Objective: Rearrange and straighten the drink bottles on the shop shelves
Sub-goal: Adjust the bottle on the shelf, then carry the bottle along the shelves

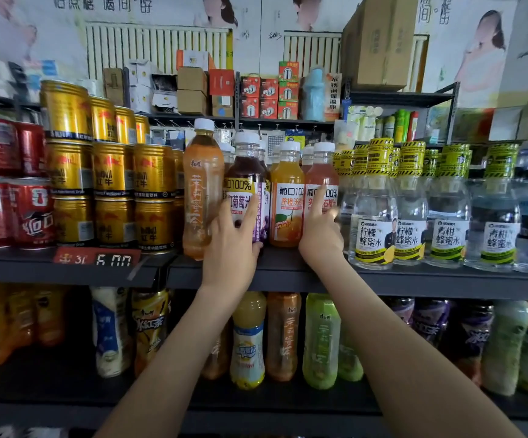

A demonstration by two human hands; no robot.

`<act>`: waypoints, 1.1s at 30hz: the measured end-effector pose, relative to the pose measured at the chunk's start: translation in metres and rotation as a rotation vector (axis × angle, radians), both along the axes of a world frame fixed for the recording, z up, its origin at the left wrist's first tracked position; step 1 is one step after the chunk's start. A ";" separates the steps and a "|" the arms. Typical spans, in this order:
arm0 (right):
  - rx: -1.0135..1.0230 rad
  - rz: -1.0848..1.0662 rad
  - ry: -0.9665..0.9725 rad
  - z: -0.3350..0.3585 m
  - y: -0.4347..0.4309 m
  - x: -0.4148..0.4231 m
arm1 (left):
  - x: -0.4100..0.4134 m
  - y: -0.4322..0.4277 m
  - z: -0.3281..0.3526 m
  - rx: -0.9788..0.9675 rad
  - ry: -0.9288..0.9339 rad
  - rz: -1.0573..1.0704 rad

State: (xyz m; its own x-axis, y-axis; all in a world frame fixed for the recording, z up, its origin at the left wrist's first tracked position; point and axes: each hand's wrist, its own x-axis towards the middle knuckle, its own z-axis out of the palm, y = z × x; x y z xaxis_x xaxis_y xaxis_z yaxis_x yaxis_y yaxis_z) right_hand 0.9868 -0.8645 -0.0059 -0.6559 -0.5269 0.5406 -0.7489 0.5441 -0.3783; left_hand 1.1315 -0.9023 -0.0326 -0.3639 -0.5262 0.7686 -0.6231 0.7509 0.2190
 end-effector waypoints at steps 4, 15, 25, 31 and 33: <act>-0.030 0.117 -0.031 0.004 0.019 0.019 | -0.001 0.008 -0.007 -0.013 0.016 -0.014; -0.345 0.487 0.141 -0.073 0.118 0.039 | -0.050 0.082 -0.083 -0.227 0.269 -0.458; -0.306 0.276 -0.026 -0.133 0.216 -0.035 | -0.104 0.153 -0.137 0.165 0.029 -0.653; -0.327 0.007 -0.204 -0.182 0.263 -0.139 | -0.168 0.189 -0.172 0.243 -0.097 -0.550; -0.313 -0.047 -0.301 -0.198 0.277 -0.178 | -0.195 0.202 -0.182 0.264 -0.129 -0.490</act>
State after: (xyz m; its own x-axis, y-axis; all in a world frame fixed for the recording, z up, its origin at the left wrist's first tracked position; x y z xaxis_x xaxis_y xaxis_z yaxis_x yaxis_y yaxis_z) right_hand 0.8090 -0.5873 -0.2038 -0.8277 -0.3342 0.4508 -0.5576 0.3994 -0.7277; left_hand 0.9361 -0.7005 -0.2146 -0.6961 -0.4405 0.5669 -0.2497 0.8889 0.3840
